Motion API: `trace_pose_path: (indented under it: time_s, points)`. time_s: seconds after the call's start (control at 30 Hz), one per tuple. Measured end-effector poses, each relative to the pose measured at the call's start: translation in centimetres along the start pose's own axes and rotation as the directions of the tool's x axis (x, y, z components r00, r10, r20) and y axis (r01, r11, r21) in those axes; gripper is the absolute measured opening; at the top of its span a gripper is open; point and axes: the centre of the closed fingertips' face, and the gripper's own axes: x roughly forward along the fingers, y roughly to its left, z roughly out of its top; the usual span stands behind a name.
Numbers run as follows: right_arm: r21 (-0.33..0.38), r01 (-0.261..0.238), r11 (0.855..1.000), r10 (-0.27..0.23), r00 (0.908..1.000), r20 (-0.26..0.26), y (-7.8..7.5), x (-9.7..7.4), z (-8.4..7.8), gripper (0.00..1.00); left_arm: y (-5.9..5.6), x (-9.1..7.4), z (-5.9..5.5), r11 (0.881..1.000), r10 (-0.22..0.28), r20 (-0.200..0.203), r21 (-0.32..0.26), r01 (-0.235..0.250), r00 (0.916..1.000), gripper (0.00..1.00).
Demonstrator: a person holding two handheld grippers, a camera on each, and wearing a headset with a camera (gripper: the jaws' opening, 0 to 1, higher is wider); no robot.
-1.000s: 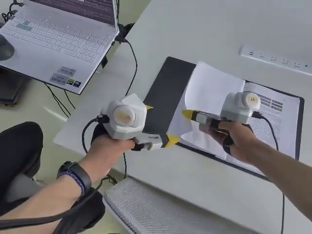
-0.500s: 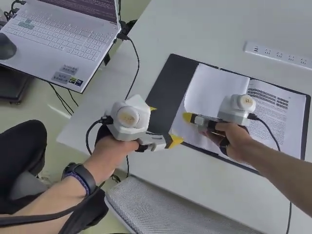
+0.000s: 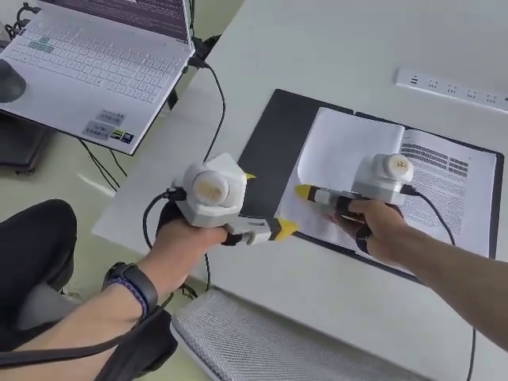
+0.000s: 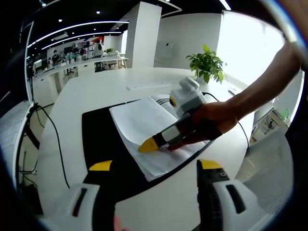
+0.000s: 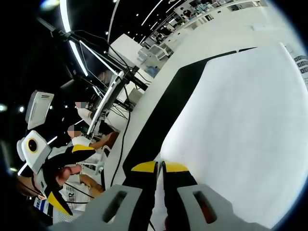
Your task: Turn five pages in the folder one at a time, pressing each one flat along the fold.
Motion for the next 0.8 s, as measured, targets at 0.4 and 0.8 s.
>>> trace_pose_path:
  time_s: [0.4,0.8]
  points:
    - [-0.021,-0.06,0.998,0.06,0.9979,0.022,0.7,-1.8,1.2,0.26,-0.9,1.7,1.2,0.999,-0.032,0.004,-0.006,0.032,0.9995,0.62]
    - [-0.125,-0.002,0.992,0.014,0.9957,0.092,-1.8,-7.8,4.3,0.27,-1.2,5.1,0.8,0.998,-0.068,-0.031,0.016,0.068,0.9972,0.43]
